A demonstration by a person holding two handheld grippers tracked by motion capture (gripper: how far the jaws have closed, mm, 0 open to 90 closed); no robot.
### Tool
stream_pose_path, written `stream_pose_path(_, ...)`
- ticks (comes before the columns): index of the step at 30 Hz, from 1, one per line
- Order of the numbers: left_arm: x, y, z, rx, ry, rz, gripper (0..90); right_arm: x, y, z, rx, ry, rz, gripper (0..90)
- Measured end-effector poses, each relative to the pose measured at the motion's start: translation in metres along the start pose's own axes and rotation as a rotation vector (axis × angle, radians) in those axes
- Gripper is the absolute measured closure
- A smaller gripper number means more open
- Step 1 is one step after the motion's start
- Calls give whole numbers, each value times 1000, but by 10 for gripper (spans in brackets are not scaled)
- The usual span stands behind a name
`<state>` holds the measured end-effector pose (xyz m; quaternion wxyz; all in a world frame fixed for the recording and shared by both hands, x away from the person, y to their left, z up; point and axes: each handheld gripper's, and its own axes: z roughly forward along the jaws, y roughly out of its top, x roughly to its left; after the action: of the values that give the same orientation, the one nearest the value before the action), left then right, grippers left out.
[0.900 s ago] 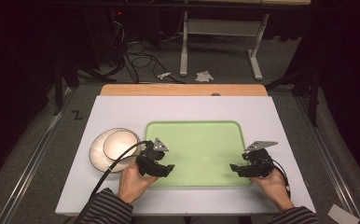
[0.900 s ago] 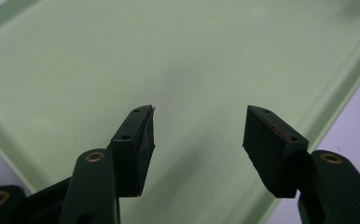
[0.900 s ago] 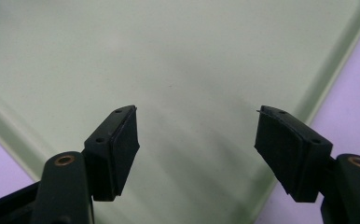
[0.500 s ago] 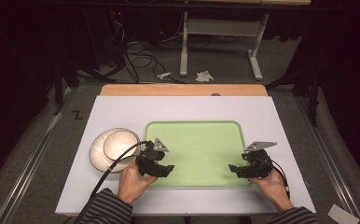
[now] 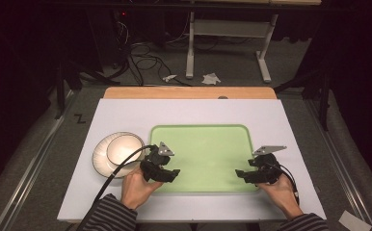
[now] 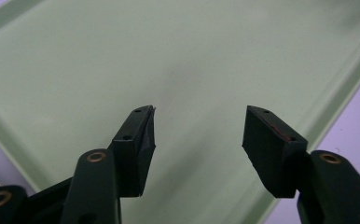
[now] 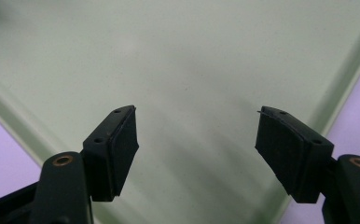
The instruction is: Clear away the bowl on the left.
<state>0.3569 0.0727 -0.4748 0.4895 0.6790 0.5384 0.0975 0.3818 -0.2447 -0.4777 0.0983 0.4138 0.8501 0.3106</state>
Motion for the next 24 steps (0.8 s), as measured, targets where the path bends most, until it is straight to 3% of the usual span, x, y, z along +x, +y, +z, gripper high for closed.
stream_pose_path(3,1,1,0,-1,5,-2,428,0,0,1,4,3,11,299)
stream_pose_path(9,1,1,-2,-4,4,4,421,2,0,3,20,-12,-18,291)
stream_pose_path(16,1,4,-6,-27,2,5,421,1,1,0,-7,-31,-17,298)
stream_pose_path(19,2,7,-9,-65,39,22,400,0,1,-1,-11,-38,-14,299)
stream_pose_path(24,4,11,-16,-113,48,26,396,0,1,-2,-15,-43,-14,301)
